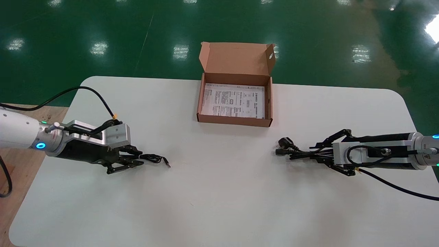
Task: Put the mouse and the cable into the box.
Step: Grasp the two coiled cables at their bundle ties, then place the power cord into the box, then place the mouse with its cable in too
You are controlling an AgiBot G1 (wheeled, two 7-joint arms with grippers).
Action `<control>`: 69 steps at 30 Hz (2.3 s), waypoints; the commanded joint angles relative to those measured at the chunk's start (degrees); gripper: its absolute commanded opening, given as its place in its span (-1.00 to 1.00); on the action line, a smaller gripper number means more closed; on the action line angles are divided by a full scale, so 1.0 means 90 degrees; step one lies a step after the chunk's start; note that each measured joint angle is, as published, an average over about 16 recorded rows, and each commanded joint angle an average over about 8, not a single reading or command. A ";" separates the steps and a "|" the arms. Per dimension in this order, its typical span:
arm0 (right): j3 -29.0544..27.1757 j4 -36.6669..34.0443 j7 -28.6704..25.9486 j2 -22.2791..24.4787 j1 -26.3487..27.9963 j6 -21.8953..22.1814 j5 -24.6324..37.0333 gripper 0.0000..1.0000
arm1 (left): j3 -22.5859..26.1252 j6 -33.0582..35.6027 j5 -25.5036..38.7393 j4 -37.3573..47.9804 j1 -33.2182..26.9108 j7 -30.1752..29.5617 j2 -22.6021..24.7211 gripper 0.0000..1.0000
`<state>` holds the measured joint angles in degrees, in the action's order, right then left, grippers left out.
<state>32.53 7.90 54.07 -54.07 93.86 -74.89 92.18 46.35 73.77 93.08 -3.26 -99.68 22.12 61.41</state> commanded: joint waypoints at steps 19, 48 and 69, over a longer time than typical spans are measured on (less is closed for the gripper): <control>-0.0405 0.0407 0.0004 0.0035 0.0435 0.0120 -0.0559 -1.00 | -0.0217 0.0671 -0.0277 -0.0762 -0.1183 -0.0356 -0.0308 -1.00; -0.0045 0.0240 -0.1077 -0.2537 0.0786 0.2206 -0.0059 -1.00 | -0.0471 -0.0269 -0.0154 -0.4786 -0.2528 -0.2697 -0.0438 -1.00; 0.0282 0.0230 -0.1153 -0.2616 0.0712 0.2295 -0.0398 1.00 | -0.0297 -0.0218 0.0025 -0.5458 -0.2230 -0.3400 -0.0476 -1.00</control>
<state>34.57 9.43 43.45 -76.98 100.95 -54.76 88.15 43.55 71.53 92.78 -51.28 -119.49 -7.26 58.04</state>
